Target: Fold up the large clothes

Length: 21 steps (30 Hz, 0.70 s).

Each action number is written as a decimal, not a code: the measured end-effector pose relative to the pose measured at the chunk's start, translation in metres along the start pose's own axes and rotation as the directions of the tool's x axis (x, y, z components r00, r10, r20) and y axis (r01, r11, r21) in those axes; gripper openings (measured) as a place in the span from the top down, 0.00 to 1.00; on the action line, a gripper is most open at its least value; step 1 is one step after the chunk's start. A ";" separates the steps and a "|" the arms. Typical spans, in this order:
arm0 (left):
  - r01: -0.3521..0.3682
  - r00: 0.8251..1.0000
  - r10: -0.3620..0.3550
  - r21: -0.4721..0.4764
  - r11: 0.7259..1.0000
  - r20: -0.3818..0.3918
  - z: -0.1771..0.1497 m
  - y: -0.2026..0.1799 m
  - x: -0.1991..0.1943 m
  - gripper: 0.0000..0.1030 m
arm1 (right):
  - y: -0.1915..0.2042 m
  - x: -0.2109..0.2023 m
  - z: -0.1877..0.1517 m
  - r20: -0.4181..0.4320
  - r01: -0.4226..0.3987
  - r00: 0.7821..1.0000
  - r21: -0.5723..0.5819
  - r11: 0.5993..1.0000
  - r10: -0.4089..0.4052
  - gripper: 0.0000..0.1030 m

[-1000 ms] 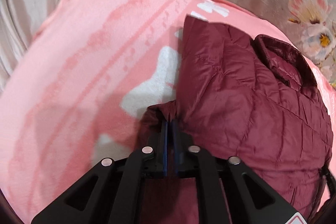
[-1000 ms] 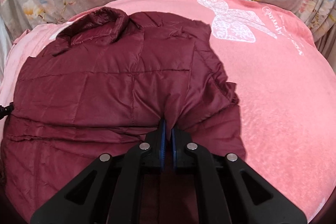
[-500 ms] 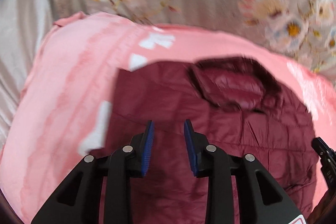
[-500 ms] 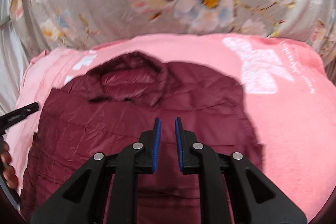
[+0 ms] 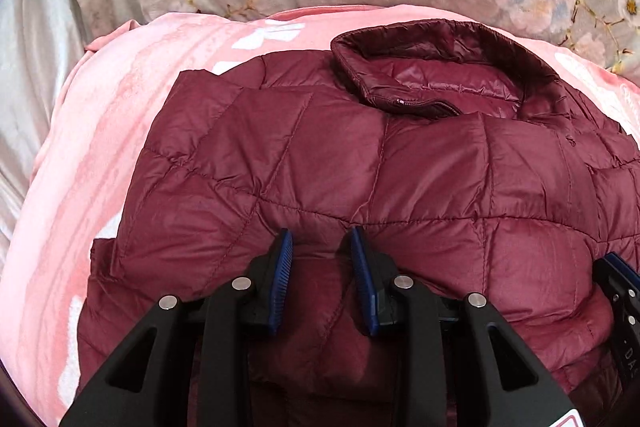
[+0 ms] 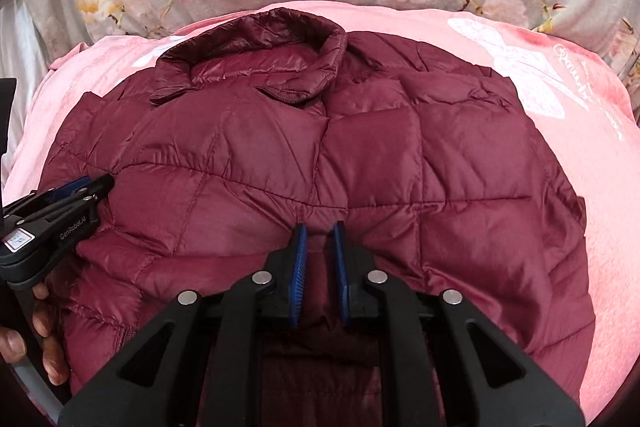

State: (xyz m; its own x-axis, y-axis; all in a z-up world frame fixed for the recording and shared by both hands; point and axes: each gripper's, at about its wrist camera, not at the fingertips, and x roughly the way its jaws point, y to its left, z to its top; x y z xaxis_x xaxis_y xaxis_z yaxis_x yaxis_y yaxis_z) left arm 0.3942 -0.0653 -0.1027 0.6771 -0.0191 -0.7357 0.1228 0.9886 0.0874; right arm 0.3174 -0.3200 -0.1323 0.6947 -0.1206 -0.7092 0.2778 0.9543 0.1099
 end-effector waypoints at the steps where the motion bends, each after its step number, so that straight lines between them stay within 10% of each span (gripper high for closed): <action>1: 0.003 1.000 -0.003 -0.004 1.000 0.003 -0.001 0.001 0.000 0.70 | -0.001 0.000 -0.001 -0.001 -0.005 1.000 0.006 1.000 0.005 0.88; 21: -0.009 1.000 0.009 0.002 1.000 0.008 -0.001 0.000 -0.001 0.66 | -0.004 0.000 -0.002 -0.011 -0.019 1.000 0.009 1.000 0.019 0.87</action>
State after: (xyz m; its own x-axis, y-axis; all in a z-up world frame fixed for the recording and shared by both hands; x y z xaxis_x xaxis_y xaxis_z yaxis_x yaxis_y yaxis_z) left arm 0.3927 -0.0650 -0.1033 0.6839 -0.0118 -0.7295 0.1181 0.9885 0.0946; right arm 0.3150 -0.3230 -0.1342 0.6928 -0.0994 -0.7142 0.2706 0.9539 0.1298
